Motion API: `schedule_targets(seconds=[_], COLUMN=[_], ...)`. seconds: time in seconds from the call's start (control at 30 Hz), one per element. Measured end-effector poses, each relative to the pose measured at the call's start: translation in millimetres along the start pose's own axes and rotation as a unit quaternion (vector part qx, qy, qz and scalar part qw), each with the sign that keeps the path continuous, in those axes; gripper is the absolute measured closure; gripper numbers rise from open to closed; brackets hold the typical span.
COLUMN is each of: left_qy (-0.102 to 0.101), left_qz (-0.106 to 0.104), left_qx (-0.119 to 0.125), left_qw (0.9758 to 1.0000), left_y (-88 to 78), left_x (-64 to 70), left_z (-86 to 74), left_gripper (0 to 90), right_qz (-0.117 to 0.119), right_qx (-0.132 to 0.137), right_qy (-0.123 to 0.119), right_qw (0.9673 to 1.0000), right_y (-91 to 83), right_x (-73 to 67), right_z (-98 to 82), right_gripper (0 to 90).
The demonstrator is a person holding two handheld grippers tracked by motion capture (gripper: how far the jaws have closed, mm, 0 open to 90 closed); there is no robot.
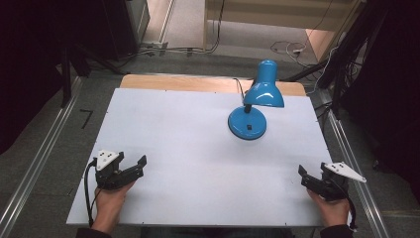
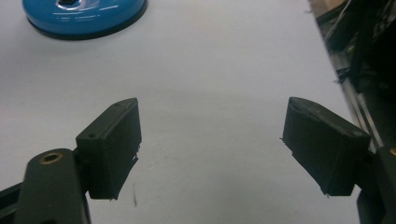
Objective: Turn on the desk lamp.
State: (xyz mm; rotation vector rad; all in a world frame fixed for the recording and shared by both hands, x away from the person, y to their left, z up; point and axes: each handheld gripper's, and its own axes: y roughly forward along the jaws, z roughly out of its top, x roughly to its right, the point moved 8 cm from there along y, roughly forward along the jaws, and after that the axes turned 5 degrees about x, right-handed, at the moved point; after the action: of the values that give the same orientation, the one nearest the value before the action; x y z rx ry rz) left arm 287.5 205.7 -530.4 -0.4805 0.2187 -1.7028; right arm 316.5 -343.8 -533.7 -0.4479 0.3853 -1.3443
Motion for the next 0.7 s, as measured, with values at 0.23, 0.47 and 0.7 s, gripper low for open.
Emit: schedule_targets(seconds=[0.23, 0.47, 0.7], left_qy=[-0.002, -0.006, -0.004], left_qz=[0.002, 0.004, 0.005], left_qx=[-0.002, 0.0, -0.001], left_qw=[1.0, 1.0, 1.0], left_y=[0.2, -0.4, -0.1], left_x=[-0.7, -2.3, -2.5], left_z=[-0.8, -0.9, -0.9], left_gripper=[18.9, 18.9, 19.3], right_qz=[0.02, 0.03, 0.032], right_qx=[0.001, 0.0, -0.004], right_qy=[-0.003, -0.003, -0.001], right_qw=[0.9998, 0.9995, 0.9995], right_y=[2.8, 6.3, 10.7], right_x=[-8.4, -19.2, -22.9], right_z=[1.0, 4.4, 7.3], right_gripper=[22.7, 22.7, 22.8])
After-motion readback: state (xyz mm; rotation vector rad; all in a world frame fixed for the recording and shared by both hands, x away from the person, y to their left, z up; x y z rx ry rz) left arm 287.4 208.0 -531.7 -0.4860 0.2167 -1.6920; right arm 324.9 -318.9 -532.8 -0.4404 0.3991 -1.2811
